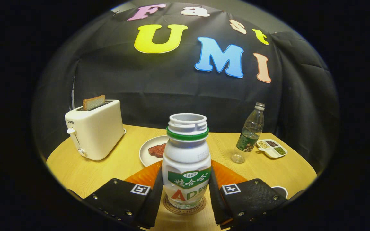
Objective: Take the bottle from table, then pour the juice into the cup, finally place the bottle on the coaster
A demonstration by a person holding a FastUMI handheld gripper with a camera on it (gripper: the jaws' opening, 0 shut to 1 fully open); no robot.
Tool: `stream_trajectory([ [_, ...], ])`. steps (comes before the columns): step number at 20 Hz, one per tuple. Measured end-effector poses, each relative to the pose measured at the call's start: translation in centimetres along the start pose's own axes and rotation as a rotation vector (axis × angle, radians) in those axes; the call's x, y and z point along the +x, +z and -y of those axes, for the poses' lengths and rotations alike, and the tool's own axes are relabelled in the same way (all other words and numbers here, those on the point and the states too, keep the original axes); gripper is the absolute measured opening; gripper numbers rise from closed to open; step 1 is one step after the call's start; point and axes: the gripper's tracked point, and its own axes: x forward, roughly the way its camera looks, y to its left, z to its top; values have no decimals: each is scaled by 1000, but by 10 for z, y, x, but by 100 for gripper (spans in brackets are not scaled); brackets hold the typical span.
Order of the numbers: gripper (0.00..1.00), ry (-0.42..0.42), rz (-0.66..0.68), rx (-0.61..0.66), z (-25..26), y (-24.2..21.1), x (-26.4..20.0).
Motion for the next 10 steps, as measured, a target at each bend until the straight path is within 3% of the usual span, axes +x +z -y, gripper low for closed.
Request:
stream_trajectory([
  [10, 66, -16, 22, -11, -2, -8, -1],
])
